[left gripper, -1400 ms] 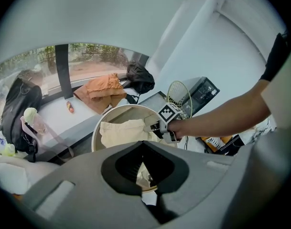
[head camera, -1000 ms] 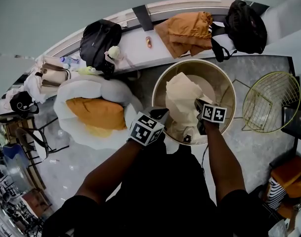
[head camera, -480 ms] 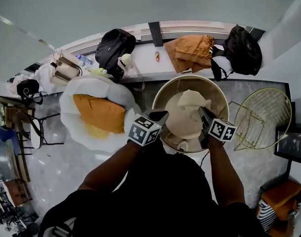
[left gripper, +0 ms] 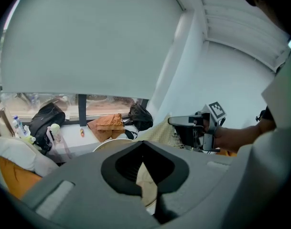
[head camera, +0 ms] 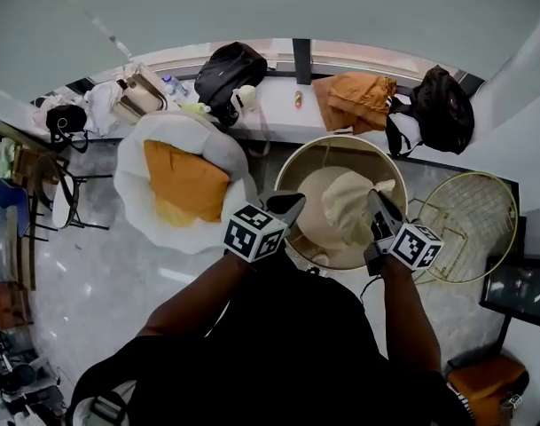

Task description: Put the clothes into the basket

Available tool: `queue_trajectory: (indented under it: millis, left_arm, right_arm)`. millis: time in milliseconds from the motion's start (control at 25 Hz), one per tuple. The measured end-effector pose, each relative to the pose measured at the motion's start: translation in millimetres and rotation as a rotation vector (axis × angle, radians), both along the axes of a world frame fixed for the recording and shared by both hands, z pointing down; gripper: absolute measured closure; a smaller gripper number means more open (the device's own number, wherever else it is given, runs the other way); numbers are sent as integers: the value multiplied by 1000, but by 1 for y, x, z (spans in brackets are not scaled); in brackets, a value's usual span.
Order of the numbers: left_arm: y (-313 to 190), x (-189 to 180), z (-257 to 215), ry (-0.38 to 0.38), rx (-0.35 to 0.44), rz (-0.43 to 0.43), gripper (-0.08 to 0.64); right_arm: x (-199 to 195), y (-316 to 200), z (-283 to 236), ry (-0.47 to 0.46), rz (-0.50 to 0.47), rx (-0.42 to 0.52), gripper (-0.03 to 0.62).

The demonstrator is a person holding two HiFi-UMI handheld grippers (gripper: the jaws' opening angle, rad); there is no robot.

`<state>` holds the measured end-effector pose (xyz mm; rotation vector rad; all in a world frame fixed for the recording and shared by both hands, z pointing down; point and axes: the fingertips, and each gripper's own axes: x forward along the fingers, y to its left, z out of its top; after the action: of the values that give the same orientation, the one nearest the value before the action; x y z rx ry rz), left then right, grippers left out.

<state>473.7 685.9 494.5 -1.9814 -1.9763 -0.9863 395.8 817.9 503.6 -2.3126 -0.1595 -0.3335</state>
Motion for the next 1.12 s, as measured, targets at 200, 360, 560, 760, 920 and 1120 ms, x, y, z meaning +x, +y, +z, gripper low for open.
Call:
queue_trajectory:
  millis: [200,360,560,760,920,1120]
  left_arm:
    - [-26,-14,-9,5,-21,-35,559]
    - [-39,-5,-20,6,-44,-63,558]
    - [-61,9,-35,14,-84,-101,558]
    - [-130,26,-32,40,-64,-160,559]
    - [-193,46,-26,45,-32,-213,560]
    - [-246,78,-38,32,-70,-307,559]
  right_arm:
    - [-13,-33,-26,59,-55,-26,568]
    - [-10,-61,-43,84,-124,-71,568]
    - [6,-94,-52,90,-193,-81,569]
    - [37,-150,-63,122,-264,-81,569]
    - [66,-201,-71,139,-317,-66,569]
    - [101,-261,-82,148,-411,-62,569]
